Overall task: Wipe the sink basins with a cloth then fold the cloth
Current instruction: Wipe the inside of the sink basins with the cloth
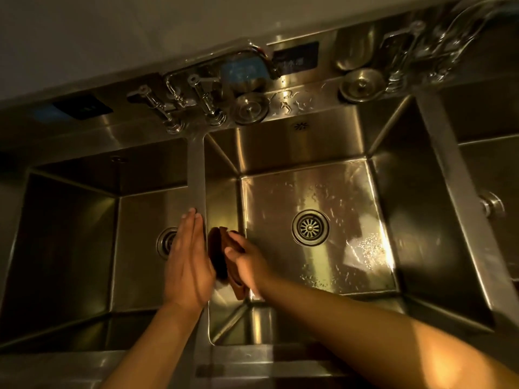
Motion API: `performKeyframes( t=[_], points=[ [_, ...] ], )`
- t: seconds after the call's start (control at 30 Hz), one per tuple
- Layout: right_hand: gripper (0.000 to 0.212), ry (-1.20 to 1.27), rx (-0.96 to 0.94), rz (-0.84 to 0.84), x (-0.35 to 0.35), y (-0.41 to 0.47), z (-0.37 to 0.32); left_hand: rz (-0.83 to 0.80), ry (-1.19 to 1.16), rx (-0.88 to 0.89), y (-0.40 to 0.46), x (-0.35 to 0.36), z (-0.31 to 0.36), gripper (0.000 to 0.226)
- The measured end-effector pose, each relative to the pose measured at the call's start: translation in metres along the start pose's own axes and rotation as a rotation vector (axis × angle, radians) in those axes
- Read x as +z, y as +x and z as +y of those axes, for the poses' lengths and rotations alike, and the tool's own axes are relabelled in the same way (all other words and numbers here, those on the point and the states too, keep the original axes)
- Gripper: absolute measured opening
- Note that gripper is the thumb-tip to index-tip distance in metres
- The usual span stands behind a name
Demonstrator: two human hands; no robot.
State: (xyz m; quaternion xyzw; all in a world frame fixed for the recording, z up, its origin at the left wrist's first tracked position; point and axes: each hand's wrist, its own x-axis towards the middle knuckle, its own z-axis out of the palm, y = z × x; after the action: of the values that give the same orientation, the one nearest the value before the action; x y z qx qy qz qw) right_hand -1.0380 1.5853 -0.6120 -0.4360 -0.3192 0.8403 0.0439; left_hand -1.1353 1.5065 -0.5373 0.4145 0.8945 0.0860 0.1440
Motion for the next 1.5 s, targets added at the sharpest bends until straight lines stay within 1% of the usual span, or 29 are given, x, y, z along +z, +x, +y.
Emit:
performKeyframes(
  t=[0.1,0.13,0.2,0.27,0.37,0.47,0.53,0.63,0.7,0.73,0.8,0.83,0.87,0.93,1.0,1.07,1.13,1.17,1.23,1.3,1.37,1.4,1.5],
  points=[
    [0.048,0.004,-0.035,0.069,-0.011,-0.01,-0.016,0.024,-0.045,-0.029,-0.001,0.0,0.009,0.067],
    [0.048,0.003,-0.056,0.088,-0.016,-0.012,-0.022,0.068,-0.091,-0.03,0.001,-0.001,0.014,0.065],
    [0.046,0.057,-0.085,0.135,-0.027,-0.015,-0.036,0.169,-0.135,-0.023,0.007,-0.003,0.022,0.052],
    [0.04,0.118,-0.13,0.2,-0.04,-0.015,-0.053,0.169,-0.088,-0.049,0.014,-0.006,0.029,0.049],
    [0.045,0.099,-0.248,0.293,-0.059,-0.013,-0.081,0.089,-0.051,-0.085,0.028,-0.007,0.042,0.068],
    [0.055,-0.075,-0.466,0.386,-0.077,-0.008,-0.108,0.095,-0.05,-0.113,0.033,-0.006,0.051,0.082],
    [0.059,-0.268,-0.642,0.365,-0.083,-0.003,-0.124,0.119,-0.082,-0.131,0.033,-0.006,0.054,0.085],
    [0.057,-0.687,-0.907,0.285,-0.09,0.013,-0.144,0.134,-0.124,-0.139,0.034,-0.007,0.057,0.088],
    [0.058,-1.046,-1.059,0.251,-0.092,0.027,-0.16,0.142,-0.126,-0.147,0.037,-0.007,0.057,0.09],
    [0.062,-1.275,-1.123,0.226,-0.093,0.036,-0.168,0.142,-0.119,-0.151,0.037,-0.006,0.056,0.091],
    [0.07,-1.739,-1.185,0.144,-0.092,0.054,-0.181,0.148,-0.098,-0.145,0.038,-0.002,0.051,0.092],
    [0.069,-1.922,-1.217,0.079,-0.09,0.063,-0.186,0.15,-0.087,-0.136,0.038,-0.001,0.048,0.093],
    [0.064,-2.069,-1.266,0.01,-0.089,0.072,-0.193,0.148,-0.079,-0.129,0.039,0.001,0.046,0.093],
    [0.052,-2.28,-1.37,-0.112,-0.084,0.09,-0.207,0.129,-0.061,-0.116,0.041,0.002,0.042,0.095],
    [0.056,-2.465,-1.419,-0.191,-0.08,0.108,-0.224,0.124,-0.044,-0.1,0.042,0.003,0.04,0.093],
    [0.058,-2.684,-1.402,-0.333,-0.076,0.127,-0.234,0.132,-0.046,-0.088,0.041,0.003,0.04,0.093],
    [0.049,-2.892,-1.326,-0.434,-0.083,0.14,-0.235,0.147,-0.052,-0.068,0.041,0.003,0.04,0.094],
    [0.046,-2.948,-1.287,-0.466,-0.091,0.142,-0.235,0.152,-0.056,-0.064,0.04,0.004,0.04,0.094],
    [0.042,-3.027,-1.22,-0.483,-0.115,0.135,-0.237,0.149,-0.063,-0.073,0.04,0.006,0.038,0.095],
    [0.041,-3.108,-1.114,-0.446,-0.151,0.12,-0.245,0.152,-0.071,-0.087,0.039,0.007,0.037,0.096],
    [0.045,-3.15,-0.911,-0.4,-0.195,0.108,-0.257,0.157,-0.071,-0.09,0.039,0.008,0.036,0.096],
    [0.047,-3.182,-0.779,-0.378,-0.217,0.102,-0.265,0.155,-0.07,-0.088,0.04,0.008,0.035,0.095],
    [0.05,-3.243,-0.502,-0.435,-0.266,0.081,-0.283,0.148,-0.054,-0.078,0.04,0.009,0.034,0.095]
  ],
)
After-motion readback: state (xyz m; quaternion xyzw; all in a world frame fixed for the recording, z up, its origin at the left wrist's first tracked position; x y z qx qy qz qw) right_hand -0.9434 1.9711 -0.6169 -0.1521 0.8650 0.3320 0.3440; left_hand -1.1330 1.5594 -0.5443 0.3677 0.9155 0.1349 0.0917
